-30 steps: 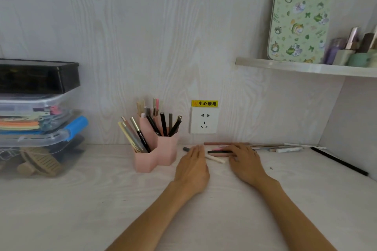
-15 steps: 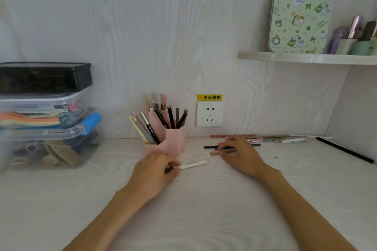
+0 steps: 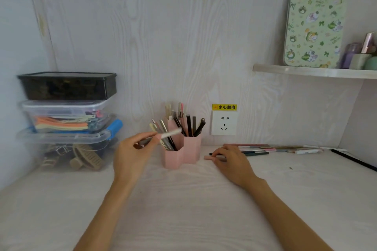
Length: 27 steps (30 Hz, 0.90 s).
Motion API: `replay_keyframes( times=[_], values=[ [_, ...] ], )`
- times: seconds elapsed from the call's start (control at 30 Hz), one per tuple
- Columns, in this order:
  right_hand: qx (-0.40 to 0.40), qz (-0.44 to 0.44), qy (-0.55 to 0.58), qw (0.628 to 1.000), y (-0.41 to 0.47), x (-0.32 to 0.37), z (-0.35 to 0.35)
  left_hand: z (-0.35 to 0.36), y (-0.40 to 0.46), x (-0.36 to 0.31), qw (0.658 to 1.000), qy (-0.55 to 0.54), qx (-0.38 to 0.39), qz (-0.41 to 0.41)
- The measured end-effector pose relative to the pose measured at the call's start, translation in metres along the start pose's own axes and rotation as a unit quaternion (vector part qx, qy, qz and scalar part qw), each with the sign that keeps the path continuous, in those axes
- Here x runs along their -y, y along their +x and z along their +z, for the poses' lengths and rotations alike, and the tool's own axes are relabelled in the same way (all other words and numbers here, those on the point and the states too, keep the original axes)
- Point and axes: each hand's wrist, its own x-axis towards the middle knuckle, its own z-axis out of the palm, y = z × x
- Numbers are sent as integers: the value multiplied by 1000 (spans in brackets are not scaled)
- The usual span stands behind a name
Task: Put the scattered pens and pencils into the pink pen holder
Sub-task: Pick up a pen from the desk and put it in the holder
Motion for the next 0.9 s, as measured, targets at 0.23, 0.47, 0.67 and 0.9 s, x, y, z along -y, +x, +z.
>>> replay_keyframes(
  times=[0.23, 0.47, 0.67, 0.9],
  values=[
    [-18, -7, -3, 1000, 2, -4, 4, -6, 29, -8, 999, -25, 22, -18],
    [-17, -31, 28, 999, -2, -3, 1, 31, 34, -12, 969, 224, 103, 17],
    [-56, -19, 50, 997, -1, -4, -7, 43, 36, -18, 907, 406, 32, 105],
    [-215, 92, 269, 934, 7, -2, -30, 40, 17, -23, 891, 425, 23, 162]
  ],
)
